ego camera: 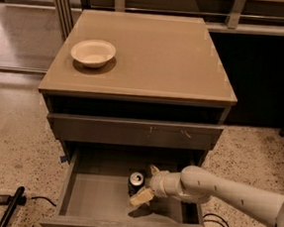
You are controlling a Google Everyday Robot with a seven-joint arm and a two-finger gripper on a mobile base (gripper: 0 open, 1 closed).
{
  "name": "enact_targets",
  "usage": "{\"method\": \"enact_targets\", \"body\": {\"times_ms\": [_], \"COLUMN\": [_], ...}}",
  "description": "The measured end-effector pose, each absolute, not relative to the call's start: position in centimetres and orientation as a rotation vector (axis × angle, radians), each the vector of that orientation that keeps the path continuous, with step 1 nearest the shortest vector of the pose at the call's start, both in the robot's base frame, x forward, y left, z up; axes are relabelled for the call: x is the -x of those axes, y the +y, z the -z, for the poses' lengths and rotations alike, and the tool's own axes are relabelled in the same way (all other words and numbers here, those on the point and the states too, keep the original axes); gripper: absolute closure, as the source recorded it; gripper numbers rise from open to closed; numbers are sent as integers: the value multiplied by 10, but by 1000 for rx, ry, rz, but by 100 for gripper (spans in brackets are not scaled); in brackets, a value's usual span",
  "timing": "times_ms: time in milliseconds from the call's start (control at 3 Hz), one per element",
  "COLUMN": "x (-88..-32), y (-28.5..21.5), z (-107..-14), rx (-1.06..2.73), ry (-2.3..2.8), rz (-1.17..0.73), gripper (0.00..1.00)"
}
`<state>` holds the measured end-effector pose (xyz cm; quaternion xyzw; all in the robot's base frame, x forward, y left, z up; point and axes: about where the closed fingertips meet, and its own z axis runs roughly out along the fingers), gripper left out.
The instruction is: Place pepsi can into middle drawer
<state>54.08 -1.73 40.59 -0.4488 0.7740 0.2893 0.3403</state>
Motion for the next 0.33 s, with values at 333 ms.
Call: {"method": "enact_targets", "body": {"times_ms": [333], "x": [-541], "y": [-17], "z": [-406], "rx": [1168], "ry": [2014], "rz": [-753], "gripper": [0]}}
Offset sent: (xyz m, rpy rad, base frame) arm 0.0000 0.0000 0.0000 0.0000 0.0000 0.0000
